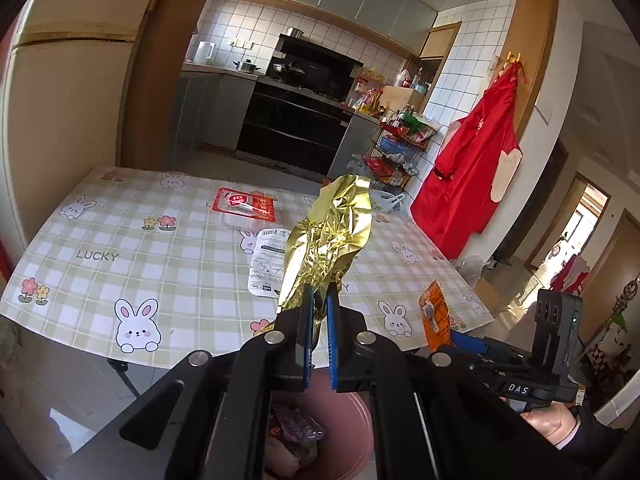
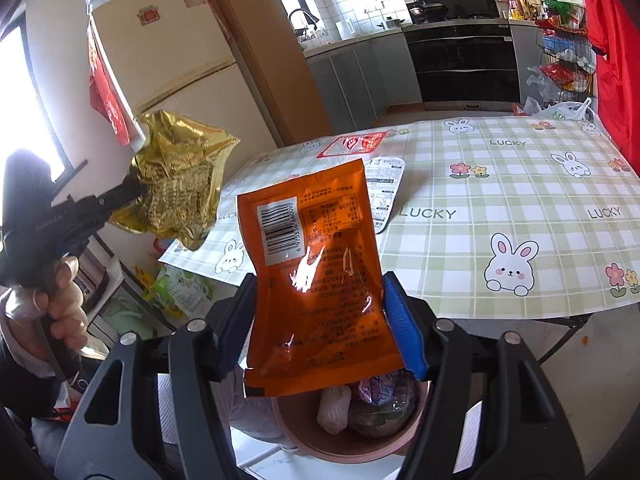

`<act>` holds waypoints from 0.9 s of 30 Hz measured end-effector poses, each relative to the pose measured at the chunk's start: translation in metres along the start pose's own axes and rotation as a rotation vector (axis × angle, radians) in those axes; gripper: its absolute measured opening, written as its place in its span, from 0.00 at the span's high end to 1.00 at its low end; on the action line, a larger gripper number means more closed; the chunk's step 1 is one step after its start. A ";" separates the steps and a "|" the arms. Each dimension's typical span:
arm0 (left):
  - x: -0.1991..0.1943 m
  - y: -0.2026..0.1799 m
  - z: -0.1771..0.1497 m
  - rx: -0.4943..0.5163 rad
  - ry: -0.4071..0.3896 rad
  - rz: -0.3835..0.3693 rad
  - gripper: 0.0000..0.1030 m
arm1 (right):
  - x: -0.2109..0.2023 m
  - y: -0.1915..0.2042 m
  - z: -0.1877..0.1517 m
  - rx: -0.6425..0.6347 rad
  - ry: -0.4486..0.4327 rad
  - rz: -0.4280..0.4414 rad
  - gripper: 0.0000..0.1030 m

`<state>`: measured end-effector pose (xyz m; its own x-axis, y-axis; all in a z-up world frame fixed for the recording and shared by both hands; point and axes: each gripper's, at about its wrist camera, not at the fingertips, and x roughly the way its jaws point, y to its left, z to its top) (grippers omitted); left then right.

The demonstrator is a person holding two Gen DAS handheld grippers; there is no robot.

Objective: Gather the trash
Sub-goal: 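Carry the orange packet over the bin and open the right tool, then lower the gold foil into the bin and open the left tool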

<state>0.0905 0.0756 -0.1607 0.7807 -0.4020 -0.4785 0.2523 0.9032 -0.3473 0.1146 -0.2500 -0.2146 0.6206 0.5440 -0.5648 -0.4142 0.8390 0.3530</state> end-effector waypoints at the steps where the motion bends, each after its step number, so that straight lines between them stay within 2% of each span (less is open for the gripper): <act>1: 0.000 0.000 0.000 0.001 -0.001 0.000 0.94 | 0.001 0.000 -0.002 0.006 0.008 -0.001 0.35; 6: 0.000 0.007 0.000 -0.012 0.001 0.004 0.94 | 0.011 -0.001 -0.005 0.020 0.046 -0.010 0.29; 8: 0.001 0.009 -0.003 -0.018 0.005 0.005 0.94 | 0.011 0.000 -0.005 0.020 0.045 -0.016 0.22; 12: 0.002 0.007 -0.005 -0.019 0.015 -0.002 0.94 | 0.009 0.001 -0.004 0.011 0.034 -0.038 0.17; 13: 0.002 0.007 -0.006 -0.017 0.016 -0.006 0.94 | 0.008 0.001 -0.003 0.010 0.029 -0.047 0.12; 16: 0.003 0.004 -0.006 -0.008 0.020 -0.022 0.94 | 0.001 -0.002 0.002 0.011 -0.007 -0.074 0.05; 19: 0.004 -0.002 -0.007 -0.002 0.030 -0.047 0.94 | -0.009 -0.004 0.012 0.006 -0.047 -0.083 0.05; 25: 0.010 -0.018 -0.009 0.015 0.067 -0.127 0.94 | -0.038 0.000 0.038 -0.047 -0.163 -0.208 0.05; 27: 0.013 -0.024 -0.011 0.029 0.085 -0.155 0.94 | -0.050 -0.001 0.047 -0.033 -0.204 -0.226 0.05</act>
<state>0.0881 0.0467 -0.1678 0.6803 -0.5472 -0.4877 0.3831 0.8327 -0.3998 0.1153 -0.2773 -0.1520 0.8187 0.3384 -0.4639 -0.2697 0.9399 0.2096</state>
